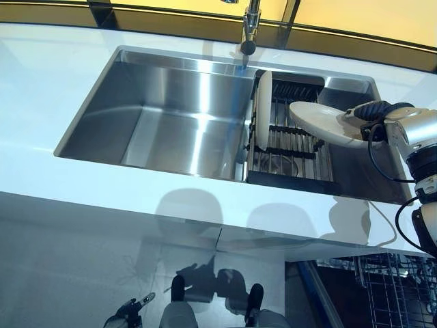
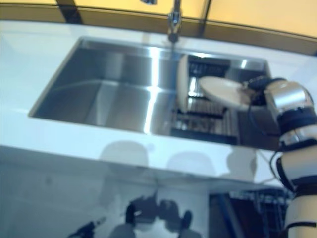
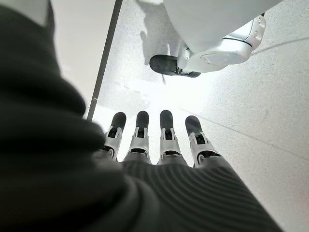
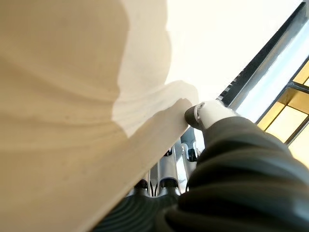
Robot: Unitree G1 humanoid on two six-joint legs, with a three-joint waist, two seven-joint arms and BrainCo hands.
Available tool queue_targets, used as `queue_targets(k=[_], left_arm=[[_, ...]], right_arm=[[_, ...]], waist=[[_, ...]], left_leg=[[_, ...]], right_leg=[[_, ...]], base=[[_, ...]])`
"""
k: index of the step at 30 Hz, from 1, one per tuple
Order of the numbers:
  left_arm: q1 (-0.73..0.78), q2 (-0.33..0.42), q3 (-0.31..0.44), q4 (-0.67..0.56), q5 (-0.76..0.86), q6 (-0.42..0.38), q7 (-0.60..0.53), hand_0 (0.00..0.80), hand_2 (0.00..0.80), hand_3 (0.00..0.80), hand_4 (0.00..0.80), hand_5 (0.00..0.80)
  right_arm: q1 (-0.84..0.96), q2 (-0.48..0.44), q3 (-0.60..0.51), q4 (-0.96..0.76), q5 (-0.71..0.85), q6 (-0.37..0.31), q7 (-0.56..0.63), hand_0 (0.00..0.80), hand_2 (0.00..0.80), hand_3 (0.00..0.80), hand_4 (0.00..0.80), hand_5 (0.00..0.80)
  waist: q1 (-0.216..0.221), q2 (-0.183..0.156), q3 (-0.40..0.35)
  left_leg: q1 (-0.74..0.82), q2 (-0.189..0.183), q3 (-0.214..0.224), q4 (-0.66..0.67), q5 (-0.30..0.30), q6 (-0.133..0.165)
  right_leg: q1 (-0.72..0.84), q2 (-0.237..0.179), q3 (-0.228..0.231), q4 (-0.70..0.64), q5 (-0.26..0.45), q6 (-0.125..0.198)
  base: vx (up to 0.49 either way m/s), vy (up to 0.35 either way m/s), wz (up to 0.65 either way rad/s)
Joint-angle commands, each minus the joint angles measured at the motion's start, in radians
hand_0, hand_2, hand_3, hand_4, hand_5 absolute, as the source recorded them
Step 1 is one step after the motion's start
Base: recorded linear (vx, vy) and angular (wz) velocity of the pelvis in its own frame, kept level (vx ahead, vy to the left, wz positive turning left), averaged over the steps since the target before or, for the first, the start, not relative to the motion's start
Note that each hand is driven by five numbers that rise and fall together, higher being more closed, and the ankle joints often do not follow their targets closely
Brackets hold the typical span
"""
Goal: Take plates into dishwasher
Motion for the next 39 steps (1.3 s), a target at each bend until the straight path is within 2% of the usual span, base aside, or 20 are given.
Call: queue_targets(k=[1,10,17,23,26,28,31,39], left_arm=[[-0.014,0.030,-0.060,0.015,0.006,-0.017,0.013,0.000,0.000,0.000,0.000,0.000],[-0.002,0.029,-0.060,0.020,0.024,-0.015,0.012,0.000,0.000,0.000,0.000,0.000],[0.007,0.032,-0.063,0.029,0.038,-0.023,0.005,0.000,0.000,0.000,0.000,0.000],[0.024,0.038,-0.067,0.037,0.062,-0.034,0.001,0.000,0.000,0.000,0.000,0.000],[0.028,0.040,-0.071,0.044,0.071,-0.034,0.002,0.000,0.000,0.000,0.000,0.000],[0.038,0.040,-0.067,0.037,0.086,-0.027,0.003,0.000,0.000,0.000,0.000,0.000],[0.041,0.039,-0.067,0.027,0.088,-0.012,0.004,0.000,0.000,0.000,0.000,0.000],[0.033,0.035,-0.075,0.021,0.113,0.003,-0.017,0.000,0.000,0.000,0.000,0.000]], right_arm=[[-0.122,-0.083,0.069,-0.013,0.013,-0.048,-0.040,0.800,0.800,0.800,0.800,0.800],[-0.115,-0.089,0.053,-0.021,0.032,-0.068,-0.058,0.800,0.800,0.800,0.800,0.800],[-0.170,-0.103,0.079,-0.018,0.021,-0.151,-0.115,0.800,0.800,0.800,0.800,0.800],[-0.277,-0.166,0.152,-0.035,-0.146,-0.235,-0.218,0.800,0.800,0.800,0.800,0.800],[-0.344,-0.213,0.202,-0.080,-0.282,-0.240,-0.264,0.800,0.800,0.800,0.800,0.800],[-0.379,-0.258,0.240,-0.150,-0.346,-0.206,-0.260,0.800,0.800,0.800,0.800,0.800],[-0.392,-0.298,0.271,-0.218,-0.461,-0.201,-0.238,0.800,0.800,0.800,0.800,0.800],[-0.343,-0.386,0.344,-0.314,-0.942,-0.277,-0.212,0.800,0.800,0.800,0.800,0.800]], waist=[[0.031,-0.065,-0.023],[0.031,-0.071,-0.047],[0.035,-0.079,-0.066],[0.035,-0.096,-0.100],[0.027,-0.106,-0.120],[0.019,-0.110,-0.136],[0.008,-0.109,-0.146],[-0.015,-0.098,-0.164]], left_leg=[[0.011,-0.005,0.030,-0.005,-0.010,0.020],[0.034,0.002,0.042,-0.005,-0.019,0.019],[0.050,0.005,0.045,-0.005,-0.024,0.018],[0.073,0.008,0.050,-0.005,-0.035,0.020],[0.088,0.009,0.056,-0.005,-0.044,0.024],[0.100,0.009,0.061,-0.005,-0.051,0.029],[0.113,0.008,0.067,-0.005,-0.059,0.035],[0.132,0.008,0.080,-0.005,-0.076,0.049]], right_leg=[[0.008,-0.054,-0.017,-0.002,0.010,0.062],[0.025,-0.053,-0.019,-0.002,0.004,0.063],[0.041,-0.053,-0.024,-0.002,-0.002,0.065],[0.061,-0.051,-0.026,-0.002,-0.007,0.071],[0.069,-0.048,-0.018,-0.002,-0.009,0.076],[0.074,-0.047,-0.009,-0.002,-0.011,0.079],[0.077,-0.046,0.004,-0.002,-0.013,0.083],[0.077,-0.043,0.028,-0.002,-0.015,0.090]], base=[[0.037,-0.007,0.00],[0.015,-0.002,0.00],[0.005,-0.001,0.00],[0.047,-0.012,0.00],[0.058,-0.024,-0.02],[0.051,-0.011,-0.04],[0.024,0.005,-0.09],[-0.006,0.014,-0.12]])
